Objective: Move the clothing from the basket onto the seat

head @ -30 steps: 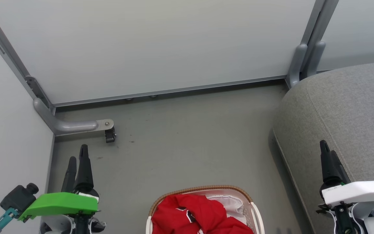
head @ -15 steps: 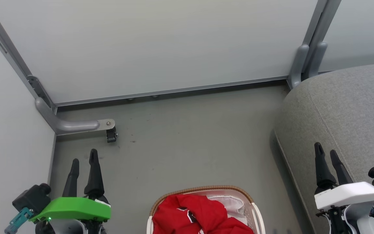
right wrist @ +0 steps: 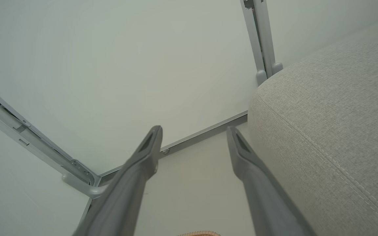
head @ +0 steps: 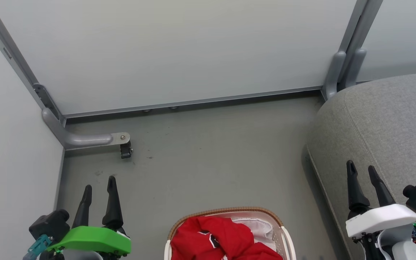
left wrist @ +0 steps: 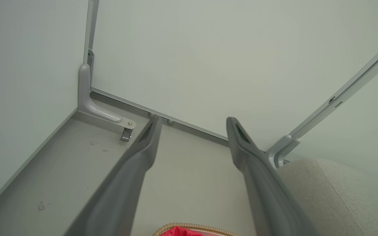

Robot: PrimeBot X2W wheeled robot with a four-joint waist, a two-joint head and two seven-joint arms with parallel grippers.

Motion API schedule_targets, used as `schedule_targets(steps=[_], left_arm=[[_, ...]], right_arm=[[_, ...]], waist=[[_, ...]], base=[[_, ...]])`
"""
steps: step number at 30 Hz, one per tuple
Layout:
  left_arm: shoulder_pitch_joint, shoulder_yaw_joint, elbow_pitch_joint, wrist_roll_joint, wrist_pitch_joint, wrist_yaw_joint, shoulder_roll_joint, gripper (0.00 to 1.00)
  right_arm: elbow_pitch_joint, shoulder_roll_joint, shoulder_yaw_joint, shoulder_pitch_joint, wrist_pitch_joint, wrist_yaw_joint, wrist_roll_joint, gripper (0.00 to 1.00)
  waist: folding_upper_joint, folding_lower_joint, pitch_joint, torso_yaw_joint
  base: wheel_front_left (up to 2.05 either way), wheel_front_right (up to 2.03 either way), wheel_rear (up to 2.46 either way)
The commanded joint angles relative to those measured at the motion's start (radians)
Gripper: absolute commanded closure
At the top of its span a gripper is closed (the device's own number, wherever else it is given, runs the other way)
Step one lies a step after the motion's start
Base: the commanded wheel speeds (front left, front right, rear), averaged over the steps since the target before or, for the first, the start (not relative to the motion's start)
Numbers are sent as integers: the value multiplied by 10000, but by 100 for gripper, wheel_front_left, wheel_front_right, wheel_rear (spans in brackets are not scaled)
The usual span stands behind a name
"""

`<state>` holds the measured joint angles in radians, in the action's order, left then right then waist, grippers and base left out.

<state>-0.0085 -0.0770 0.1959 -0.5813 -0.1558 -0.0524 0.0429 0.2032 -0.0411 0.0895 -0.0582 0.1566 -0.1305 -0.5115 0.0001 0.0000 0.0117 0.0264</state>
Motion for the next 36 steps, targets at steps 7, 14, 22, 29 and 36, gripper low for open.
schedule_targets(steps=[7,14,22,29,36], left_arm=[[48,-88,152,739,-247,130,76,0],[67,-109,244,1271,-422,204,82,0],[115,-160,359,1769,-590,280,87,0],[153,-212,537,2124,-716,319,90,0],[167,-250,668,2480,-854,344,95,0]], right_arm=[[57,-79,-67,25,248,-2,845,0],[131,-85,-171,64,410,-2,1485,0],[198,-93,-298,92,583,-3,2083,0],[199,-99,-357,102,712,-3,2598,0],[196,-106,-410,162,852,-3,3148,0]], waist=[[-1,0,-14,48],[-1,0,-6,79],[-1,0,1,95],[-1,0,-1,113],[-1,0,19,132]], base=[[0,0,0],[0,0,0],[0,0,0],[0,0,0],[0,0,0]])
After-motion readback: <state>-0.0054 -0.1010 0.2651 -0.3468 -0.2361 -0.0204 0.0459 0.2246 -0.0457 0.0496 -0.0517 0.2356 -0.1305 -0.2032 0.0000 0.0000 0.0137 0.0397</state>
